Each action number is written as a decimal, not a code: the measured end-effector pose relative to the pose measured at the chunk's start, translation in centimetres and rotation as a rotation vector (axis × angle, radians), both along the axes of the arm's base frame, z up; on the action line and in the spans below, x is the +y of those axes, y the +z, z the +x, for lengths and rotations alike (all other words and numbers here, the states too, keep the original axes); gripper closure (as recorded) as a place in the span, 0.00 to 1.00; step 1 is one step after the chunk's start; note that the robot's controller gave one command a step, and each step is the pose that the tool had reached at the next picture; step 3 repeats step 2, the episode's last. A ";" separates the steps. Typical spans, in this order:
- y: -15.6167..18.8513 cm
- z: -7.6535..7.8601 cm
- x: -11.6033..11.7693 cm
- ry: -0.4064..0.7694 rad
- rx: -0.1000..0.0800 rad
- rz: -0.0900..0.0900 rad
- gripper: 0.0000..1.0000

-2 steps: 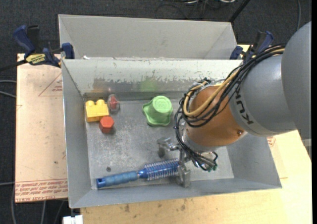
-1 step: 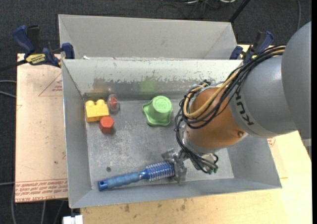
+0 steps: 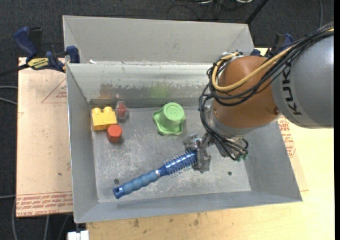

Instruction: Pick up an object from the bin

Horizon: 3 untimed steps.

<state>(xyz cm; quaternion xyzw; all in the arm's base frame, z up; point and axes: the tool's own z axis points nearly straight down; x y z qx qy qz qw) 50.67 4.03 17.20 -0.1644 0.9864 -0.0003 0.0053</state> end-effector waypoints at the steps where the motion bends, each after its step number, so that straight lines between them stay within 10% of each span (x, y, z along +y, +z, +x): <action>1: 0.0 1.7 -5.3 0.105 0.006 -0.003 1.00; 2: 5.0 -1.7 -3.3 0.000 0.006 0.000 1.00; 3: 5.0 -1.7 -3.3 0.000 0.006 0.000 1.00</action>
Offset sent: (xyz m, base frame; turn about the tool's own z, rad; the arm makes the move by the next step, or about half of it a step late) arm 0.0155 -0.0504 0.0008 -0.1108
